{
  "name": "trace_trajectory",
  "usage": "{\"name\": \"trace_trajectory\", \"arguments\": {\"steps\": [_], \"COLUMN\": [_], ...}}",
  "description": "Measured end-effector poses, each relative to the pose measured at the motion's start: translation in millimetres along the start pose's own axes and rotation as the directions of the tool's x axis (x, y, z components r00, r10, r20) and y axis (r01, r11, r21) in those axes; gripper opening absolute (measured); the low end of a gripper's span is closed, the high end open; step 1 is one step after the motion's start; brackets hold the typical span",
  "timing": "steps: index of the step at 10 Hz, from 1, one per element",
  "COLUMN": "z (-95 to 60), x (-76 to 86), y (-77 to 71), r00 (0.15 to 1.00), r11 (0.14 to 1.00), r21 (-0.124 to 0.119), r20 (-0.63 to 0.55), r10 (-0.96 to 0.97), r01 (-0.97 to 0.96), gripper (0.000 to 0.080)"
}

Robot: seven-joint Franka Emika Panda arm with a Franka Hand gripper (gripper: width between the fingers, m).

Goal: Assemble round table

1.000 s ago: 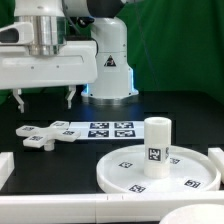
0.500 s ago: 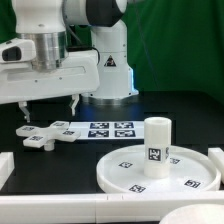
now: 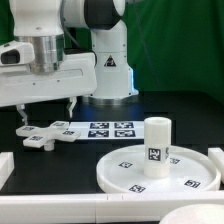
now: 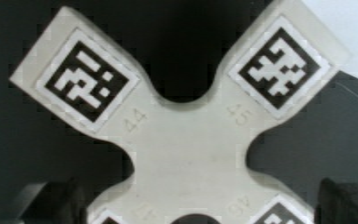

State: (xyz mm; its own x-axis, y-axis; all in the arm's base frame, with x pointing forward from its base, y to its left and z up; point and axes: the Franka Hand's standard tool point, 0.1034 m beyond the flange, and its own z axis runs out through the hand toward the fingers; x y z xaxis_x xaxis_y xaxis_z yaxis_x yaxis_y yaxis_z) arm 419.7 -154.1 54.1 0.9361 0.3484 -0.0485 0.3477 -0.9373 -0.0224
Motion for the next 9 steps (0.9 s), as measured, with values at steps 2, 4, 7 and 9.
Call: {"name": "trace_trajectory", "arguments": {"steps": [2,4,7,9], "z": [3.8,4.5,8.4,14.0], "x": [0.8,0.2,-1.4,-3.1], "y": [1.6,1.4,0.5,-1.5], "r00": [1.0,1.0,1.0,1.0], "r11": [1.0,1.0,1.0,1.0], "r21": [0.001,0.001,0.005,0.01], "r20": [0.005,0.007,0.014,0.025], "r10": [-0.004,-0.006,-0.014,-0.017], "r01": [0.004,0.006,0.014,0.016], "gripper": [0.0649,0.0649,0.0649,0.0649]}}
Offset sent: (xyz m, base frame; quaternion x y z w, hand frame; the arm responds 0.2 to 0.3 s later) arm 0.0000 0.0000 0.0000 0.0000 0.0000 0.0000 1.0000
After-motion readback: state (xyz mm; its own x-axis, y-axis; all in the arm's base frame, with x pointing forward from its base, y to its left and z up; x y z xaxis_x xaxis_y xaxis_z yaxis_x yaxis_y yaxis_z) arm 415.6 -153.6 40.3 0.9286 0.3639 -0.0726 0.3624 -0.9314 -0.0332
